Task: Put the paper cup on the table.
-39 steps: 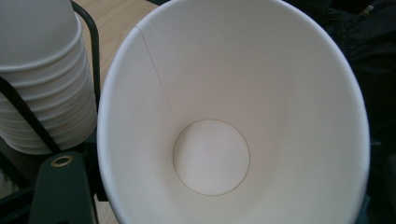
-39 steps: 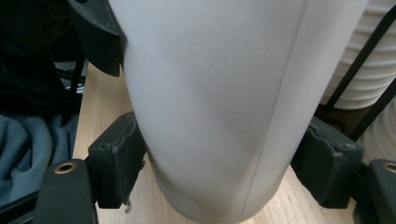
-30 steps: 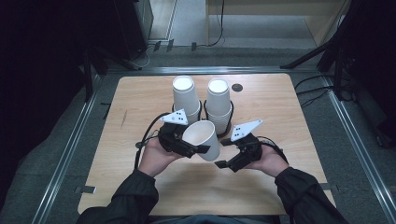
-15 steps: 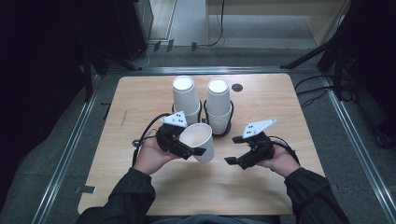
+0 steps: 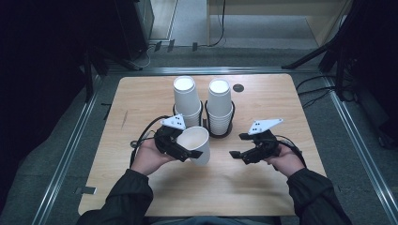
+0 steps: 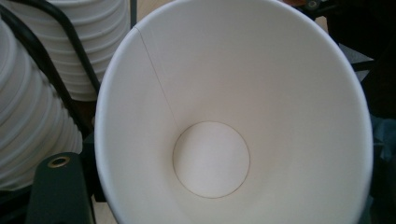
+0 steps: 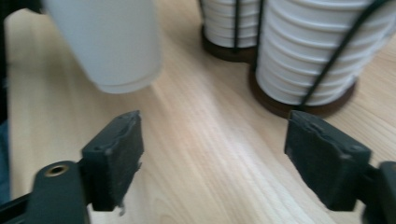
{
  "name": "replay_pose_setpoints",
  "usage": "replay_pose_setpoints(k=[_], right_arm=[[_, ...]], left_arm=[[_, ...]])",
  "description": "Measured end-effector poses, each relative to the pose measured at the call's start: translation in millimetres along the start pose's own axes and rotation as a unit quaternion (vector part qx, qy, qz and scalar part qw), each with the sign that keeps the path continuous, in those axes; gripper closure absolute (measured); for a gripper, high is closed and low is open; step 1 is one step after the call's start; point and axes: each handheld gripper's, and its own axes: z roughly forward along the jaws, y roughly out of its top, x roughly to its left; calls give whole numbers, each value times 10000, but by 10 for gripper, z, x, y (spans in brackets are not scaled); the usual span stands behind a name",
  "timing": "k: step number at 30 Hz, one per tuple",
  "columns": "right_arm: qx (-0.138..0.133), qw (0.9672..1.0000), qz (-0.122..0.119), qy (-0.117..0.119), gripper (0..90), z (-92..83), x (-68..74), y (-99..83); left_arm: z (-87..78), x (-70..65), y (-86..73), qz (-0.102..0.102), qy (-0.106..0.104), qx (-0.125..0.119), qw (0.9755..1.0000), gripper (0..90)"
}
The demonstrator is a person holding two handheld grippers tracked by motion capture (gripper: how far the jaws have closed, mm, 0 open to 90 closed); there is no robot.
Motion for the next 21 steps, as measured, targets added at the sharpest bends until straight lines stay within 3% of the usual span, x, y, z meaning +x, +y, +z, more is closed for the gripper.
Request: replay_pose_setpoints(k=[5,10,21], right_arm=[[51,9999,109,-79,217,1,-72,-6],[47,9993,180,-336,217,31,-161,35],[227,9991,191,-316,217,142,-241,102]], left_arm=[[-51,7,-60,-129,126,30,9998,184],[-110,20,-137,-206,234,24,9995,184],[-269,62,-311,-329,502,-110,9981,181]])
